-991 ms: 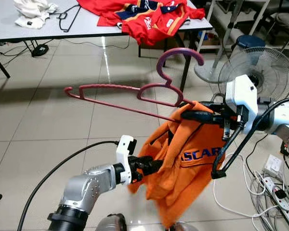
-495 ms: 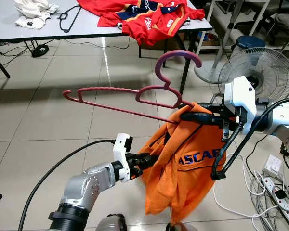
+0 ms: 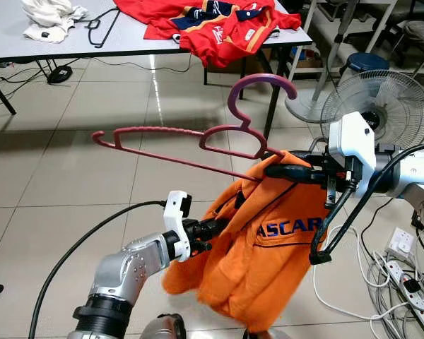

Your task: Hang hanger

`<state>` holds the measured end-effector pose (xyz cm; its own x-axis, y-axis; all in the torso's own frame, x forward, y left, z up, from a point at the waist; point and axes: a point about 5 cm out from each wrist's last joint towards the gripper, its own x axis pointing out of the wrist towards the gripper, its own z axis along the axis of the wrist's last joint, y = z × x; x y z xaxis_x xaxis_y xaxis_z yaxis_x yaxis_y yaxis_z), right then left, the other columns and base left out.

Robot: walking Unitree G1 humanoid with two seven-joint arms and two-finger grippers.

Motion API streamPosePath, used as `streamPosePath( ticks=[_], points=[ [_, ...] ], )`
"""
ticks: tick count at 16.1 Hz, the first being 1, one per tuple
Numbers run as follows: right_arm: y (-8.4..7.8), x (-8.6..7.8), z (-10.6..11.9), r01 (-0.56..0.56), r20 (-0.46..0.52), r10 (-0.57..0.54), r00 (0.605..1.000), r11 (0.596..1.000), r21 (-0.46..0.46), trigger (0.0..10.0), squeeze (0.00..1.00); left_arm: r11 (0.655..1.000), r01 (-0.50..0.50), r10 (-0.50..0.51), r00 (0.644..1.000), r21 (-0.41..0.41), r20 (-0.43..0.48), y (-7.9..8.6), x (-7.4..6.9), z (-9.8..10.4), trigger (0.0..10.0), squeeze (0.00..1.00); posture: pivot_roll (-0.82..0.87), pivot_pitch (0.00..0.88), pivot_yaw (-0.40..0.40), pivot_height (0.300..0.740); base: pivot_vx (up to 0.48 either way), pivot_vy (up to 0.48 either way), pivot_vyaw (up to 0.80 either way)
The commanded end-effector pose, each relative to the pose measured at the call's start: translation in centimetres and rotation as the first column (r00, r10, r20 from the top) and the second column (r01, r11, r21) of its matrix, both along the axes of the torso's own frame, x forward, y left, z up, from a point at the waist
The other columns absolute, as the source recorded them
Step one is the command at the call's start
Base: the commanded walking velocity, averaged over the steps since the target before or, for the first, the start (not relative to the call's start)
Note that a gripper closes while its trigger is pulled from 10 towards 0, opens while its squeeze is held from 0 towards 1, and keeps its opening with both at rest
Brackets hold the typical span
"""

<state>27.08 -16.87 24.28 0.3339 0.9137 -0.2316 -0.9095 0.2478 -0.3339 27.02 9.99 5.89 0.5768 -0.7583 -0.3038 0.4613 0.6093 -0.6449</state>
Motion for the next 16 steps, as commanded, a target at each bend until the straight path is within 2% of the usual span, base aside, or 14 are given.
streamPosePath(
  ticks=[1, 3, 5, 6, 8, 9, 10, 11, 12, 14, 16],
  points=[
    [-0.1, 0.0, 1.0, -0.004, 0.062, 0.004, 0.998, 1.0, 0.005, 10.0, 0.0, 0.999, -0.04, 0.041, 0.999, 0.036, -0.027, 0.7, 0.1, -0.6, 0.0, 0.0, -0.12, 0.09, 0.0, 0.74, 0.0, 0.0, 0.0],
    [-0.1, 0.0, 1.0, 0.007, 0.067, -0.008, 0.998, 1.0, 0.009, 10.0, 0.0, 0.995, -0.074, 0.076, 0.997, 0.07, -0.028, 1.2, 0.4, -0.7, 0.0, 0.0, -0.11, 0.09, 0.0, 0.74, 0.0, 0.0, 0.0],
    [-0.2, 0.2, 0.8, 0.041, 0.074, -0.042, 0.996, 0.999, 0.01, 10.0, 0.0, 0.98, -0.111, 0.111, 0.994, 0.165, 0.008, 2.5, 1.2, -0.6, 0.0, 0.0, -0.11, 0.091, -0.001, 0.74, 0.0, 0.0, 0.0],
    [-0.3, 0.3, 0.4, 0.082, 0.079, -0.083, 0.993, 0.997, 0.015, 10.0, 0.0, 0.956, -0.163, 0.152, 0.986, 0.246, 0.061, 4.1, 2.4, 0.1, 0.0, 0.0, -0.11, 0.093, 0.003, 0.74, 0.0, 0.0, 0.0],
    [-0.2, 0.3, -0.3, 0.135, 0.087, -0.137, 0.987, 0.99, 0.028, 10.0, 0.0, 0.904, -0.277, 0.234, 0.958, 0.325, 0.167, 7.7, 4.9, 2.5, 0.0, 0.0, -0.1, 0.095, 0.016, 0.74, 0.0, 0.0, 0.0],
    [-0.2, 0.4, -0.4, 0.144, 0.089, -0.146, 0.985, 0.989, 0.029, 10.0, 0.0, 0.896, -0.291, 0.241, 0.953, 0.336, 0.183, 8.1, 5.2, 2.9, 0.0, 0.0, -0.1, 0.095, 0.016, 0.74, 0.0, 0.0, 0.0],
    [-0.2, 0.4, -0.7, 0.169, 0.091, -0.172, 0.981, 0.985, 0.039, 10.0, 0.0, 0.869, -0.322, 0.247, 0.94, 0.375, 0.234, 9.5, 6.1, 4.2, 0.0, 0.0, -0.1, 0.095, 0.023, 0.74, 0.0, 0.0, 0.0],
    [-0.1, 0.4, -0.8, 0.179, 0.093, -0.182, 0.979, 0.983, 0.042, 10.0, 0.0, 0.861, -0.332, 0.246, 0.935, 0.386, 0.255, 10.0, 6.4, 4.8, 0.0, 0.0, -0.1, 0.095, 0.023, 0.74, 0.0, 0.0, 0.0],
    [0.0, 0.4, -0.9, 0.2, 0.095, -0.204, 0.974, 0.978, 0.054, 10.0, 0.0, 0.843, -0.344, 0.228, 0.925, 0.413, 0.305, 10.9, 7.2, 6.3, 0.0, 0.0, -0.1, 0.098, 0.032, 0.74, 0.0, 0.0, 0.0],
    [-0.1, 0.4, -1.2, 0.239, 0.096, -0.244, 0.965, 0.969, 0.064, 10.0, 0.0, 0.8, -0.331, 0.152, 0.919, 0.501, 0.364, 11.9, 7.8, 7.7, 0.0, 0.0, -0.1, 0.098, 0.036, 0.74, 0.0, 0.0, 0.0],
    [-0.2, 0.3, -1.4, 0.266, 0.092, -0.272, 0.958, 0.961, 0.07, 10.0, 0.0, 0.781, -0.352, 0.144, 0.906, 0.517, 0.399, 12.8, 8.1, 8.7, 0.0, 0.0, -0.09, 0.1, 0.038, 0.74, 0.0, 0.0, 0.0]
  ],
)
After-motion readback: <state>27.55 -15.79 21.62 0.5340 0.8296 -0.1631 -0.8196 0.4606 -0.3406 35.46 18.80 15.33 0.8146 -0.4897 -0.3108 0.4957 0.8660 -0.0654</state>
